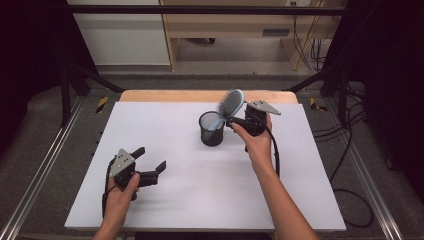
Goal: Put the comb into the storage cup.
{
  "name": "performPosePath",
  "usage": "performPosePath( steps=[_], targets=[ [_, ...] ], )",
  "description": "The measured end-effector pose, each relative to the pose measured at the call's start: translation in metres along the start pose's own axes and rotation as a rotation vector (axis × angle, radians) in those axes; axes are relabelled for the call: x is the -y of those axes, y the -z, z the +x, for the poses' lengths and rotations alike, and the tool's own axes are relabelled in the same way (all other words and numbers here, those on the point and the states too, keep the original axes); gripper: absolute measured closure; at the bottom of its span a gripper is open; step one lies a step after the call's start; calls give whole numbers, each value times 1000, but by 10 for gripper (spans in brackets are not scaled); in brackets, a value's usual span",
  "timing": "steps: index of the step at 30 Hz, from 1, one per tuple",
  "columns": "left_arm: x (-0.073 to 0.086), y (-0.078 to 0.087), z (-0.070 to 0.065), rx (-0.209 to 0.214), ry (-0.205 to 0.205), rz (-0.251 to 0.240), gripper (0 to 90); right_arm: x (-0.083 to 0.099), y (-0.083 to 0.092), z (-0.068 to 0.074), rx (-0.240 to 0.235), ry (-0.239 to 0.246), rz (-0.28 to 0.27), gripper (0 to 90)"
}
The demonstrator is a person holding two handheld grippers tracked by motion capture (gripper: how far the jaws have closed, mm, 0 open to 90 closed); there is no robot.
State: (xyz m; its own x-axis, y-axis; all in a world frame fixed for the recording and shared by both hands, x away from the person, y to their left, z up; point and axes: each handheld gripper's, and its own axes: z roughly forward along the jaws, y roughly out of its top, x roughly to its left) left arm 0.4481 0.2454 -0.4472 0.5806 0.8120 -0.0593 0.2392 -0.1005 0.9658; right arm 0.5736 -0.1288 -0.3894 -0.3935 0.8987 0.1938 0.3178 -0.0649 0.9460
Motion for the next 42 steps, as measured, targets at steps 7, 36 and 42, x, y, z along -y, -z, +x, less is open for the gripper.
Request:
performPosePath(
  steps=[7,36,42],
  targets=[
    [0,-1,-1,-1,-3,1,36,0,5,1,-1,17,12,54],
    [0,0,-1,-11,-21,-5,30,-2,21,1,-30,66,-17,40],
    [-1,1,-1,-18,-22,-10,30,-3,24,1,-34,75,-21,40]
  ],
)
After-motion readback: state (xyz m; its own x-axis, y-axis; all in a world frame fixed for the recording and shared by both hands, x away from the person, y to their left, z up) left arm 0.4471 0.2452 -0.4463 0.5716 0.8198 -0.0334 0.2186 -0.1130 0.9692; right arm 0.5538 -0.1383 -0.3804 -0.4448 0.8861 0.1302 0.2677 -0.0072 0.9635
